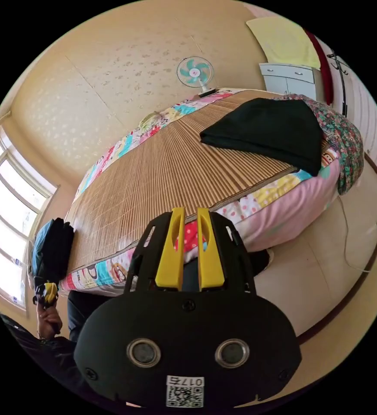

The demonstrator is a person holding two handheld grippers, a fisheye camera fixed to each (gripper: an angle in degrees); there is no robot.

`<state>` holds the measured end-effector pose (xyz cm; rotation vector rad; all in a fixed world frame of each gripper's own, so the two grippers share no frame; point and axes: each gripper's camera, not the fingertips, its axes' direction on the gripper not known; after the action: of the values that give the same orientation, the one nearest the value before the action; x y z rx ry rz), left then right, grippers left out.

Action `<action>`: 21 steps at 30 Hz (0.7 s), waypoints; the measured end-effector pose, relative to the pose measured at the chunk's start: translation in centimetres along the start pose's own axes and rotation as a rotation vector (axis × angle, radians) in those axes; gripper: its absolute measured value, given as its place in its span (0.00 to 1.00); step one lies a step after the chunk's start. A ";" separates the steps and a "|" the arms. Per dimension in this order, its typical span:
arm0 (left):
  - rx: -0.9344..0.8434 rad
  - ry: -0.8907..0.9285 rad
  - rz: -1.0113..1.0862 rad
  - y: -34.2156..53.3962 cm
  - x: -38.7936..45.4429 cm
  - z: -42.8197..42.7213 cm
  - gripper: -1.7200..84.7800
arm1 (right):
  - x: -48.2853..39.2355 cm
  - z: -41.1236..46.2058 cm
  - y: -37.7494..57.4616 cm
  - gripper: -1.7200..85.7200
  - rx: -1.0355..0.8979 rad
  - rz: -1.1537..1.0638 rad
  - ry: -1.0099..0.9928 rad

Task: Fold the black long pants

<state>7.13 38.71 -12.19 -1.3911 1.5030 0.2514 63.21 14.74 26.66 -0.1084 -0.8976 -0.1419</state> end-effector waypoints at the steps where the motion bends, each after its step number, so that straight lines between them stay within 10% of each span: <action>1: -0.024 -0.004 0.031 0.1 0.9 1.3 0.02 | 2.4 -0.7 -1.4 0.08 0.044 0.030 0.056; 9: -0.037 -0.172 0.194 0.7 4.8 2.1 0.01 | 19.4 -3.7 -10.1 0.16 0.315 0.454 0.185; 21: 0.091 -0.323 0.239 2.5 5.3 -3.7 0.01 | 19.0 -1.5 -22.0 0.07 0.031 0.579 0.314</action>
<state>4.14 33.58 -15.73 -1.0413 1.3882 0.5241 72.34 -8.62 41.42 -0.3036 -0.5267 0.3853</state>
